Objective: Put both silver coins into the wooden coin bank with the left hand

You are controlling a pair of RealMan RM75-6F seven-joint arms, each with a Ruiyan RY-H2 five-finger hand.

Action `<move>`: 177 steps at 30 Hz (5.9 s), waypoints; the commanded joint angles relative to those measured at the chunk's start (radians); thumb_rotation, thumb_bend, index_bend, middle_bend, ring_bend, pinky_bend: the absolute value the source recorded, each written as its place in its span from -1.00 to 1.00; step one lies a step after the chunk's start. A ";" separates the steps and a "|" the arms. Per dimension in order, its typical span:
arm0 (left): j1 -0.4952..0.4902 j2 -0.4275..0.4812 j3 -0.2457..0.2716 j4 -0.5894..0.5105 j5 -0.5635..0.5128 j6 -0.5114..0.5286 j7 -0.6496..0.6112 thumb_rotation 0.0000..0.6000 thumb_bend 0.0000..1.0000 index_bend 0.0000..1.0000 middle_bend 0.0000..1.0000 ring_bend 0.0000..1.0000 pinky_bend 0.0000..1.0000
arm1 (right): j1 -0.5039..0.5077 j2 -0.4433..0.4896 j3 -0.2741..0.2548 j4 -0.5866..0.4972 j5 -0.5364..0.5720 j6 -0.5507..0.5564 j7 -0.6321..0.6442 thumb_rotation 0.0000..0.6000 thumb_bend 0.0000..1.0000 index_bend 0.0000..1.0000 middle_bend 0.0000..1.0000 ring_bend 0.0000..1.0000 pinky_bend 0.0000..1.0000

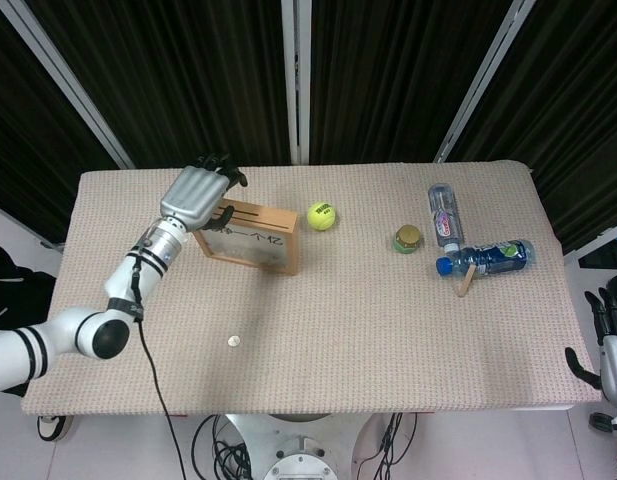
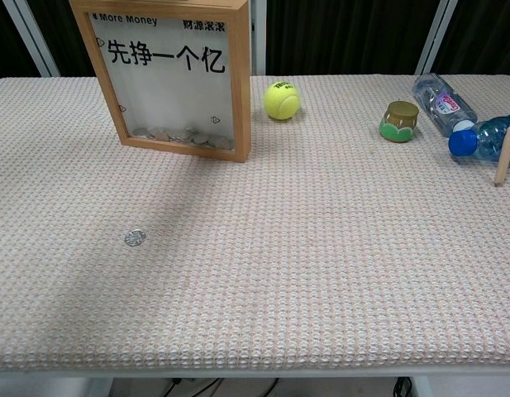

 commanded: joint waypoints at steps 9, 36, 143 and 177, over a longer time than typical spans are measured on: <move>0.400 0.077 0.128 -0.232 0.451 0.634 -0.051 1.00 -0.34 -0.29 -0.41 -0.76 -0.70 | 0.002 0.016 0.008 -0.017 0.005 0.003 -0.010 1.00 -0.45 -1.00 -1.00 -1.00 -1.00; 0.773 -0.350 0.398 0.331 0.944 0.632 -0.312 1.00 -0.75 -0.42 -0.46 -0.74 -0.68 | -0.017 0.026 -0.017 -0.077 -0.046 0.054 -0.061 1.00 -0.45 -1.00 -1.00 -1.00 -1.00; 0.671 -0.717 0.260 0.635 0.974 0.455 -0.360 1.00 -0.68 -0.10 -0.50 -0.86 -0.75 | -0.018 0.018 -0.017 0.007 -0.013 -0.001 0.039 1.00 -0.45 -1.00 -1.00 -1.00 -1.00; 0.665 -0.785 0.257 0.754 1.004 0.537 -0.358 1.00 -0.20 0.05 -0.42 -0.84 -0.75 | -0.020 0.016 -0.017 0.027 -0.009 -0.008 0.062 1.00 -0.45 -1.00 -1.00 -1.00 -1.00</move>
